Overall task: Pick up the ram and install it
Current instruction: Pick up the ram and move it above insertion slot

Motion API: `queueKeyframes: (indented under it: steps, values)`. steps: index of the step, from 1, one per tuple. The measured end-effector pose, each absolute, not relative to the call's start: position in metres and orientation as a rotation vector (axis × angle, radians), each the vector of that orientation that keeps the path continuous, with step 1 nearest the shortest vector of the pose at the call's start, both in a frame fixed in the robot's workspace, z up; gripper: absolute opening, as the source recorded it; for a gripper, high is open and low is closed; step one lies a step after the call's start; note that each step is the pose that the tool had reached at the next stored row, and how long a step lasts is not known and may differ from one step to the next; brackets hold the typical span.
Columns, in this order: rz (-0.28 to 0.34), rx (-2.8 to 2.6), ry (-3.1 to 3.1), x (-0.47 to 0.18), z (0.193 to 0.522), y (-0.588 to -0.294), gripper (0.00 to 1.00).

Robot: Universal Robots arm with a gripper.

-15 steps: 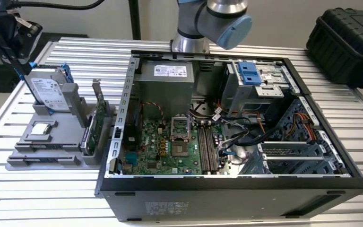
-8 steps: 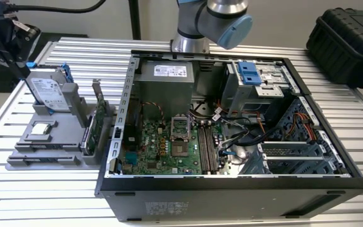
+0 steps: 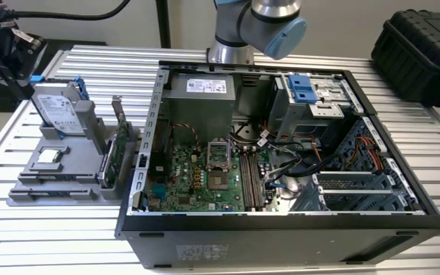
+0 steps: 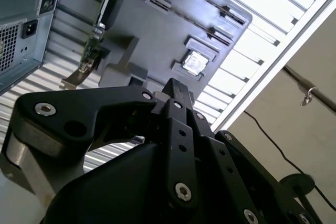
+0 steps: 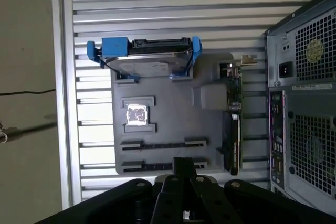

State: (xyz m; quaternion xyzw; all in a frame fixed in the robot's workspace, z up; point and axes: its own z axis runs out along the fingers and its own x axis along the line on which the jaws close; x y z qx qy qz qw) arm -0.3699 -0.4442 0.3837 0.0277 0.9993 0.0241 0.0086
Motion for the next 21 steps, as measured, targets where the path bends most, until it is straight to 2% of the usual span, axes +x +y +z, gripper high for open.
queueKeyframes:
  steps: [21]
  values:
    - [0.075,0.087,3.126,-0.370,0.381,-0.466,0.00]
